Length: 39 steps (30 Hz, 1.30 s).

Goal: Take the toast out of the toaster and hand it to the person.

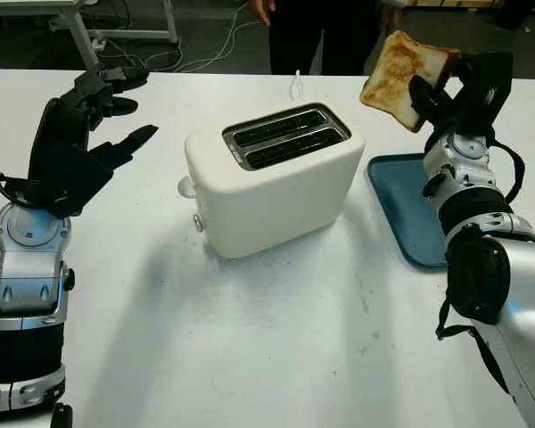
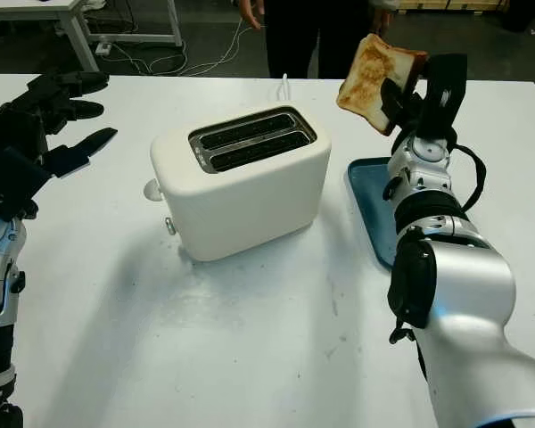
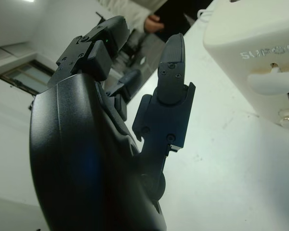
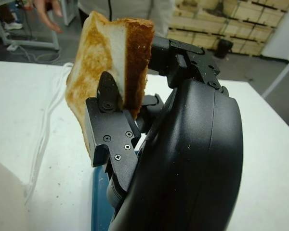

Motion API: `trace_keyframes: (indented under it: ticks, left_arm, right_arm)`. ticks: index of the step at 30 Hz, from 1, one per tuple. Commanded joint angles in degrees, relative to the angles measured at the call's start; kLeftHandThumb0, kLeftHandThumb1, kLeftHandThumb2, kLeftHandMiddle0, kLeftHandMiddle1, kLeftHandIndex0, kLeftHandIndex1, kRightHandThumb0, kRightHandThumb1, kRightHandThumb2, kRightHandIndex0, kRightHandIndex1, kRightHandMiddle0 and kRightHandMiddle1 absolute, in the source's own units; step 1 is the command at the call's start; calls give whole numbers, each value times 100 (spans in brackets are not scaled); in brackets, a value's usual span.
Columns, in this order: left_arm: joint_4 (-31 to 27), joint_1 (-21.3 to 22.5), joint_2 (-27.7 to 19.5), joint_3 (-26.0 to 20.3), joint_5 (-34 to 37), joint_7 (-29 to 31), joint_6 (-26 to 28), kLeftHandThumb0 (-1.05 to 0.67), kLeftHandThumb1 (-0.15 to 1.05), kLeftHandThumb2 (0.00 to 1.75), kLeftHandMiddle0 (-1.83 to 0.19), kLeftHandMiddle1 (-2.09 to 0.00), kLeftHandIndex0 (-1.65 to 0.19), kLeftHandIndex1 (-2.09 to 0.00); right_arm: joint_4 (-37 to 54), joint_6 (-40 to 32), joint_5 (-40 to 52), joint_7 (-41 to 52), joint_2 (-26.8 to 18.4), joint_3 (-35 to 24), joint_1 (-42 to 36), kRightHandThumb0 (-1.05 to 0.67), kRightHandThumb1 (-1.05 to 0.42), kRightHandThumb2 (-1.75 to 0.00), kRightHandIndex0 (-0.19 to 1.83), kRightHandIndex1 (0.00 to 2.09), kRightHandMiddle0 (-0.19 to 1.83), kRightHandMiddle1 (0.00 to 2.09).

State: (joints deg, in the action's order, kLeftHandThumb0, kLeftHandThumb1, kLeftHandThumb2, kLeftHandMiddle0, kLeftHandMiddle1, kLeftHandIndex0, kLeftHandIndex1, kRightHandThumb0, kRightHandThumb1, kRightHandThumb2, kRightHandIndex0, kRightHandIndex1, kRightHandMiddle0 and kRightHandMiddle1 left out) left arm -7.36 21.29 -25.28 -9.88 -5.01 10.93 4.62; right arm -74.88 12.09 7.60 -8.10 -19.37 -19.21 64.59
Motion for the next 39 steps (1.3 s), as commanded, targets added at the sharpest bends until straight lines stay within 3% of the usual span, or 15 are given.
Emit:
trace_keyframes:
  ticks: [1, 7, 39]
  left_arm:
    - [53, -5, -62, 29, -49, -3, -104, -41, 92, 14, -18, -93, -33, -53]
    - [15, 14, -72, 47, -45, 22, -52, -40, 92, 15, -17, -93, -33, -53]
    - [-7, -43, -46, 19, -51, -31, -92, -37, 92, 14, -16, -94, -32, -54]
  right_arm:
    - [-43, -8, -88, -5, 34, 33, -89, 20, -92, -33, 59, 175, 29, 175]
    - [-69, -108, -366, -179, 43, 233, -110, 19, -92, -22, 63, 175, 32, 175]
    - [-57, -41, -614, -133, 86, 321, -144, 20, -92, -23, 66, 175, 38, 175]
